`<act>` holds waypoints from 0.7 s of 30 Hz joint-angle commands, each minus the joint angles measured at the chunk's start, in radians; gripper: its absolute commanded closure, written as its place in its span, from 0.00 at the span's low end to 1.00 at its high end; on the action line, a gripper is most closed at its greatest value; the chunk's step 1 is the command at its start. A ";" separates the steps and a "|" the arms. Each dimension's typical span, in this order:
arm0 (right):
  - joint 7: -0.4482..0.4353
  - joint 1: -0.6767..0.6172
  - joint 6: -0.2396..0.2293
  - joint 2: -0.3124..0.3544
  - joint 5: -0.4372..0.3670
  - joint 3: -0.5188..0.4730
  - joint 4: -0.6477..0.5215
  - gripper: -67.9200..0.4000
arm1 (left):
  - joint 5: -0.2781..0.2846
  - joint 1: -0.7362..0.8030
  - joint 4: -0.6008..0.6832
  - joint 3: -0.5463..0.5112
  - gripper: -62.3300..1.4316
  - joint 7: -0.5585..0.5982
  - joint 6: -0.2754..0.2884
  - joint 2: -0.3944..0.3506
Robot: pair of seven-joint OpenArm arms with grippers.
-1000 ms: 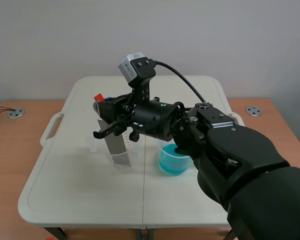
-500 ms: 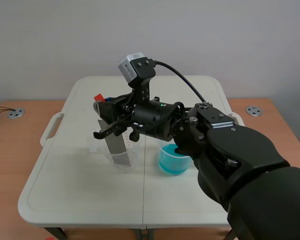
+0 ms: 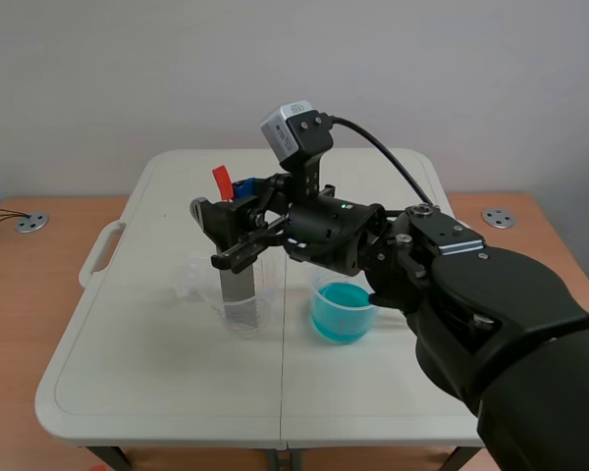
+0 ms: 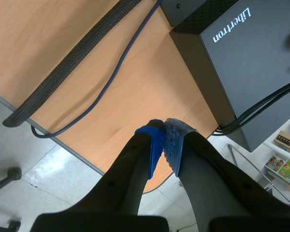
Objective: Hold the metal plate by the orange handle, dip it into the blue solution, take it out and point at it, then put the plate back in the beaker on the left.
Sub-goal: 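Return to the home posture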
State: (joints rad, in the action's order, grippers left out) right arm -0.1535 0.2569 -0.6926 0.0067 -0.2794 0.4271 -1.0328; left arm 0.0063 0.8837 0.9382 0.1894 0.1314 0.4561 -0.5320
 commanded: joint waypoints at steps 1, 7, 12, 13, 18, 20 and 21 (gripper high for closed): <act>-0.022 0.029 0.008 0.006 -0.011 -0.003 -0.008 0.44 | -0.005 0.011 0.010 0.003 0.79 0.006 0.006 0.000; -0.023 0.029 0.088 0.022 -0.012 -0.003 -0.008 0.24 | -0.026 0.011 0.010 0.003 0.00 0.007 0.003 0.000; -0.018 0.028 0.148 0.044 -0.011 -0.003 -0.012 0.09 | -0.026 0.011 0.010 0.003 0.00 0.010 0.002 0.002; -0.018 0.028 0.160 0.051 -0.012 -0.003 -0.013 0.08 | -0.026 0.011 0.010 0.003 0.00 0.010 0.002 0.002; -0.018 0.020 0.185 0.100 -0.013 -0.003 -0.064 0.02 | -0.026 0.011 0.010 0.003 0.00 0.010 0.002 0.002; -0.018 0.005 0.192 0.131 -0.021 -0.003 -0.104 0.02 | -0.026 0.011 0.010 0.003 0.00 0.010 0.002 0.002; -0.018 -0.006 0.204 0.146 -0.024 -0.003 -0.127 0.02 | -0.026 0.011 0.010 0.003 0.00 0.010 0.002 0.002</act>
State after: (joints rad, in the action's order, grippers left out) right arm -0.1528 0.2443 -0.4973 0.1387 -0.2840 0.4267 -1.1126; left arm -0.0193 0.8833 0.9382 0.1894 0.1349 0.4549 -0.5320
